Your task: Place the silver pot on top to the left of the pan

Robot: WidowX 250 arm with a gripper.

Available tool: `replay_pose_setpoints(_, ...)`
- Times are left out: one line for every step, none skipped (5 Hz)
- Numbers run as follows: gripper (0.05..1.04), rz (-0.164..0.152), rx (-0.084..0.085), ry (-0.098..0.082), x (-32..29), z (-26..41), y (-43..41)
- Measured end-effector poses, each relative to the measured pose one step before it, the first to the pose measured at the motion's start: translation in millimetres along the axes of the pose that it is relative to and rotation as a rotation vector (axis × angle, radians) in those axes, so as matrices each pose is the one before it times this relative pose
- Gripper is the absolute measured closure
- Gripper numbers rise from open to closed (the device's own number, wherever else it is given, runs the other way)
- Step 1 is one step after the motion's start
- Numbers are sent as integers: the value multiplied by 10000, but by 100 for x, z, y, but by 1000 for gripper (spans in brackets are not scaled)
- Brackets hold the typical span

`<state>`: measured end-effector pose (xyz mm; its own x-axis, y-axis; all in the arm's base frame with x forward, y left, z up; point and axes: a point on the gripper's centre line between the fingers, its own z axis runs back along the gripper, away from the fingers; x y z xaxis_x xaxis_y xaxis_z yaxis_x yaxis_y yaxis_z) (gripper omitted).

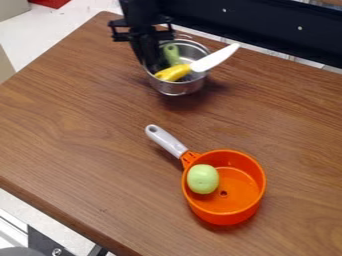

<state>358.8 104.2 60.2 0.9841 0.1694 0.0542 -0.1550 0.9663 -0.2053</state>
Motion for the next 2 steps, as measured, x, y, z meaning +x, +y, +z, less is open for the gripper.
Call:
replay_pose_setpoints(1029,-61,238,-124,405,1664,1982)
replay_pose_setpoints(1029,-188,-49,102,359,354,1929)
